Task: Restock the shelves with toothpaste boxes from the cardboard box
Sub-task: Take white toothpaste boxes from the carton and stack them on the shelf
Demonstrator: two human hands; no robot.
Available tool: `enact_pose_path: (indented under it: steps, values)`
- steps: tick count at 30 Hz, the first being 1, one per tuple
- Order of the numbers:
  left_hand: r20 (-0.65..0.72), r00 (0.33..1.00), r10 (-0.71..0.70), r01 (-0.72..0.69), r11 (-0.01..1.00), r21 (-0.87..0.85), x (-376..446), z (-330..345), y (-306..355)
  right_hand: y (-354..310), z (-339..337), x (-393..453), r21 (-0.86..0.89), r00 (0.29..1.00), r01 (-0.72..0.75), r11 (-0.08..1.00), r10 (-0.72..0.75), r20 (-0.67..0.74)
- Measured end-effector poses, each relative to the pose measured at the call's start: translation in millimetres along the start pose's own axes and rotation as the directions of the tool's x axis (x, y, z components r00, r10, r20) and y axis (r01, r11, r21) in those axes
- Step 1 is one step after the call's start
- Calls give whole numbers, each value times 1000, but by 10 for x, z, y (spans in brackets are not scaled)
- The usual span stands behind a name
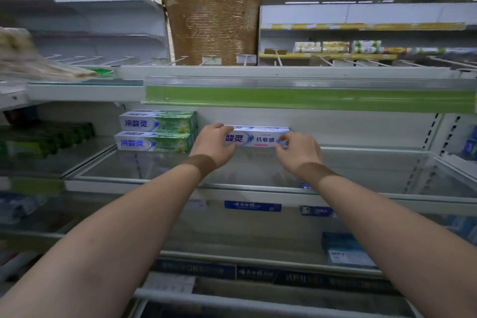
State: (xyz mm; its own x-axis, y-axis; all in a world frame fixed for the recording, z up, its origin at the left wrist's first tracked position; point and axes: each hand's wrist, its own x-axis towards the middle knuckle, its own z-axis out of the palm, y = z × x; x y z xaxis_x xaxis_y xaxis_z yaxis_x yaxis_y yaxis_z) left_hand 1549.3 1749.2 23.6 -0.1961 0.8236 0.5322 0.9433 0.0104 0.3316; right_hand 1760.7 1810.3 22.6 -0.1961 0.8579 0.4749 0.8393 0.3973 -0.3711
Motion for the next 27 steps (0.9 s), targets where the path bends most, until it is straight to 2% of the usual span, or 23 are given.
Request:
enact_pose_path:
  steps: [3,6,8,11,16,19,27]
  values:
    - [-28,999,-39,39,999,13,-233,-199,-33,-175,-18,-183,31,997,74,997,-75,20]
    - [-28,989,-148,150,983,103,-519,-422,-112,-408,7,-381,107,987,139,984,-146,60]
    - [-63,980,-189,195,973,120,-764,-562,-181,-605,24,-523,68,972,200,977,-206,111]
    - [-117,966,-232,247,959,136,-1187,-798,-304,-919,95,-758,45,938,324,945,-327,117]
    - [-242,923,-299,345,922,178,-1903,-1197,-628,-1611,292,-1268,159,868,478,864,-492,61]
    - [-265,892,-367,422,886,193,-2308,-1446,-883,-2054,448,-1591,197,808,565,802,-585,65]
    - [-273,790,-549,605,770,204,-3370,-1902,-1943,-3210,1023,-2428,296,691,648,702,-705,159]
